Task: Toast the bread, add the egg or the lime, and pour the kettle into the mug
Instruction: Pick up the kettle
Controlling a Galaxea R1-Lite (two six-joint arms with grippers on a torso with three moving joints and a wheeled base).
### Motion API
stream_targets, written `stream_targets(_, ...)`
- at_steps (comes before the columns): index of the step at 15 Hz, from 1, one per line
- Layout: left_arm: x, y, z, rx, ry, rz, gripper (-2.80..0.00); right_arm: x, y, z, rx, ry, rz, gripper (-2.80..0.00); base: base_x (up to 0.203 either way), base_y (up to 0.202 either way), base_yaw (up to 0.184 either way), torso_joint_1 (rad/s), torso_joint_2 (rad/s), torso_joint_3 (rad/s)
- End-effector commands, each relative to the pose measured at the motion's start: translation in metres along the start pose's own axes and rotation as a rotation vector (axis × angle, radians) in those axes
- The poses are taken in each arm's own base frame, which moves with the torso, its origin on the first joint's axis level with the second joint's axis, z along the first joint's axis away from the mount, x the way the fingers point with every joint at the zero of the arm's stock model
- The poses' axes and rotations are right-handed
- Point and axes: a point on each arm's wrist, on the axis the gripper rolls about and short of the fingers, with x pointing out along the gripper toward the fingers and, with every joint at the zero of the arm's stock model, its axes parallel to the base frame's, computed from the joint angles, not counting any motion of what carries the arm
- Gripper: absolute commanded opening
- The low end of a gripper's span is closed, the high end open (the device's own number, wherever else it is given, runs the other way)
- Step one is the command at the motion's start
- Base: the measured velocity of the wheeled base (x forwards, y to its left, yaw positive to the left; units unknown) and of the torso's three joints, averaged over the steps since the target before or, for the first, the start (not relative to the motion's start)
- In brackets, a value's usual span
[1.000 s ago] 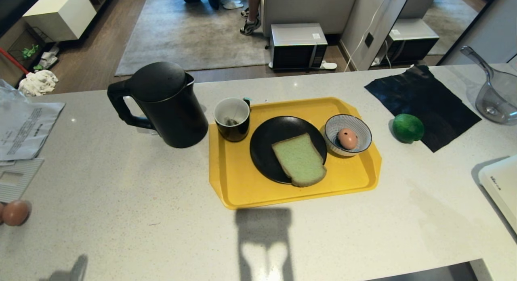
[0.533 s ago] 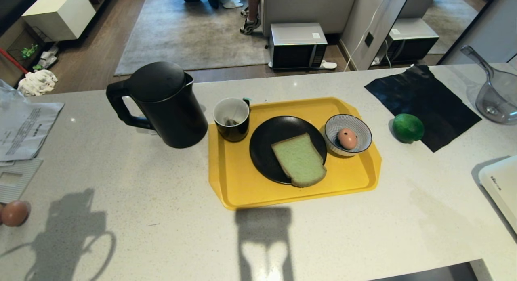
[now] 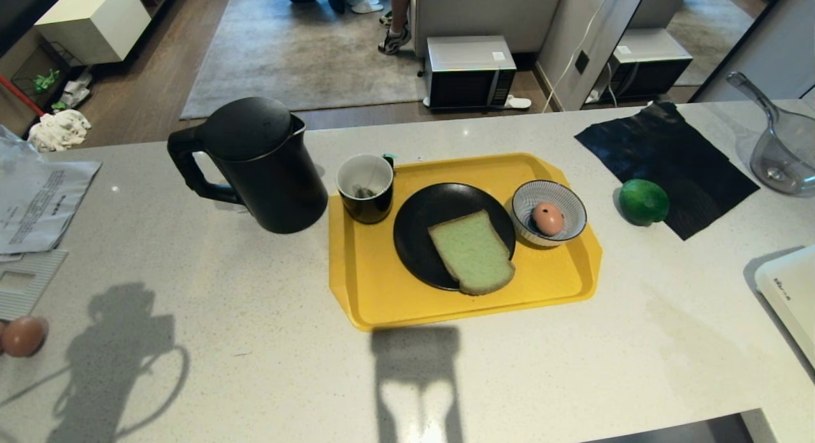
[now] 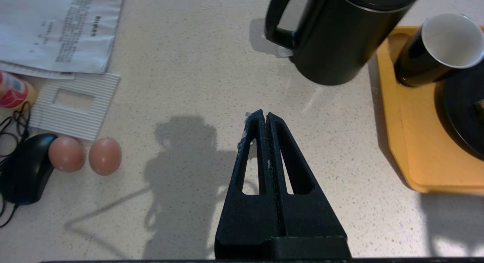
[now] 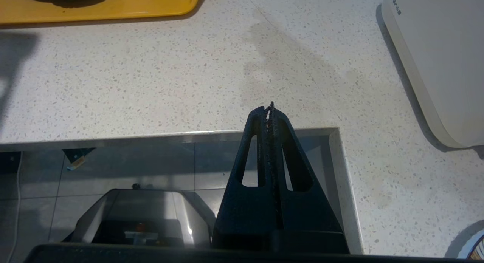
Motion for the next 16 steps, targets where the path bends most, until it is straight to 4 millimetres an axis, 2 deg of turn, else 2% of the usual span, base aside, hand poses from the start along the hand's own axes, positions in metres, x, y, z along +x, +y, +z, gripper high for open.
stream_targets(1,0.000,0.004,-0.004,0.020,0.001,-0.009,-2.80,0.000,0.000,0.000,0.000,0.002,0.000,-2.80,0.000,0.000,0.000,0.000,0.00,0.000)
stream_targets(6,0.018,0.014,-0.023,0.134,-0.120,-0.044,-2.80,0.000,0.000,0.000,0.000,0.002,0.001,-2.80,0.000,0.000,0.000,0.000,0.00,0.000)
stream_targets(8,0.029,0.021,-0.041,0.146,-0.109,-0.057,-2.80,0.000,0.000,0.000,0.000,0.002,0.001,-2.80,0.000,0.000,0.000,0.000,0.00,0.000)
stream_targets(11,0.050,0.030,-0.056,0.136,-0.078,-0.053,-2.80,0.000,0.000,0.000,0.000,0.002,0.001,-2.80,0.000,0.000,0.000,0.000,0.00,0.000)
stream_targets(14,0.059,0.034,-0.075,0.133,-0.061,-0.061,-2.80,0.000,0.000,0.000,0.000,0.002,-0.001,-2.80,0.000,0.000,0.000,0.000,0.00,0.000)
stream_targets(16,0.065,0.035,-0.077,0.126,-0.058,-0.067,-2.80,0.000,0.000,0.000,0.000,0.002,0.001,-2.80,0.000,0.000,0.000,0.000,0.00,0.000)
